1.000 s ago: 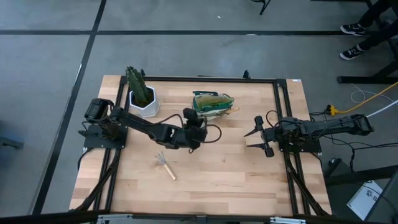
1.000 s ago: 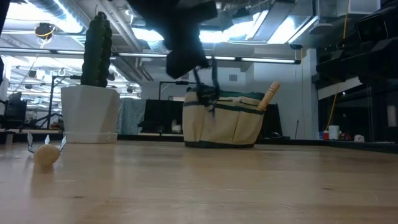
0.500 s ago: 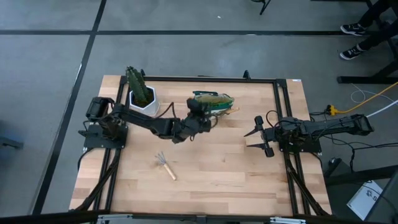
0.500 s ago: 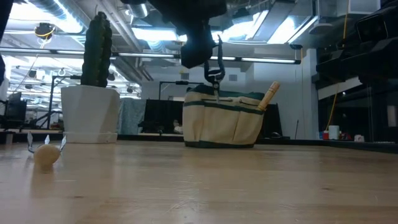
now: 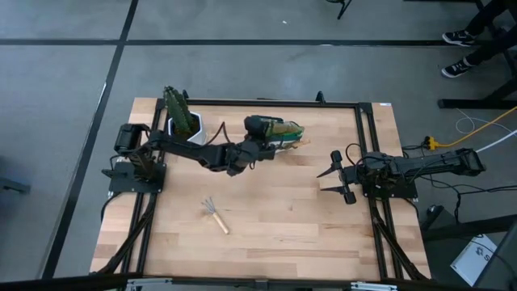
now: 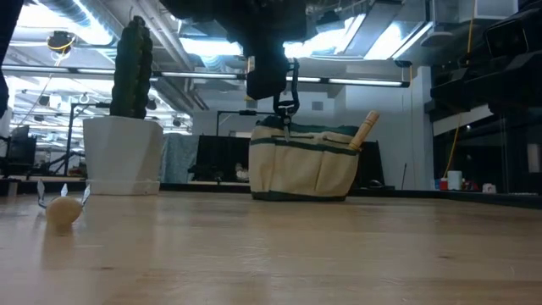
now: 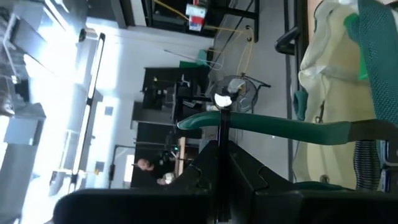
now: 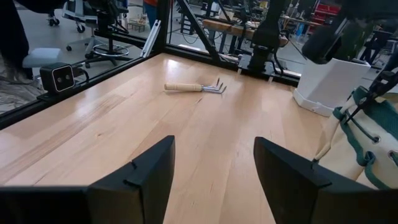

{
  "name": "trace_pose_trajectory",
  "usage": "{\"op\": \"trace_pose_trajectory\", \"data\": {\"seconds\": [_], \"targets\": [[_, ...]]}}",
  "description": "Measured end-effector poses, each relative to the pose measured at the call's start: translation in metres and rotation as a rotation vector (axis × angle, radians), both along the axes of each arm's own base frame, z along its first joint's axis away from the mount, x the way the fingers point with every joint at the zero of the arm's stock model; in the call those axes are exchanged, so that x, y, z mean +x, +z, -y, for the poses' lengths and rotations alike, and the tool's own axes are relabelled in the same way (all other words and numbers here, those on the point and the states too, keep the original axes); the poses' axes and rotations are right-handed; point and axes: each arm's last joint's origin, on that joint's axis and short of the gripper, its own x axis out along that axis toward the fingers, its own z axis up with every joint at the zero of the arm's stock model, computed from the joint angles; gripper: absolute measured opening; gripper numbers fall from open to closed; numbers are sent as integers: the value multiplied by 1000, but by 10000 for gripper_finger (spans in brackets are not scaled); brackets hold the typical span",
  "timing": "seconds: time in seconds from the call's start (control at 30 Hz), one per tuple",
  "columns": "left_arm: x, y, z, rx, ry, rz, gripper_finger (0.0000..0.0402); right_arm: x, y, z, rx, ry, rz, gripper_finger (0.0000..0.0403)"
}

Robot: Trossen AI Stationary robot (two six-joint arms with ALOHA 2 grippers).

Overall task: Pick & Place Garden tools in Gardening bag
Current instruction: Put the fruit pruner into the gardening bag

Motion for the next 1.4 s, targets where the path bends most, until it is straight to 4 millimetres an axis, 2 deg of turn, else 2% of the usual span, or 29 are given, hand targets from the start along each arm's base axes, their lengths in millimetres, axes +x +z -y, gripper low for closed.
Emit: {"op": "trace_pose_trajectory", "data": {"seconds": [0.4,0.87,1.0,1.2,1.4], "targets": [[3,1,0,25,-58,-27,6,0,0,0,0,0,0,219],[3,7,-16,93,-28,-67,6,0,0,0,0,0,0,219],[7,-4,-20,77,-24,-78,6,0,0,0,0,0,0,219],[18,-29,-20,73,-35,-134,6,0,0,0,0,0,0,219],[21,-36,-20,92,-20,-149,6,0,0,0,0,0,-1,219]]}}
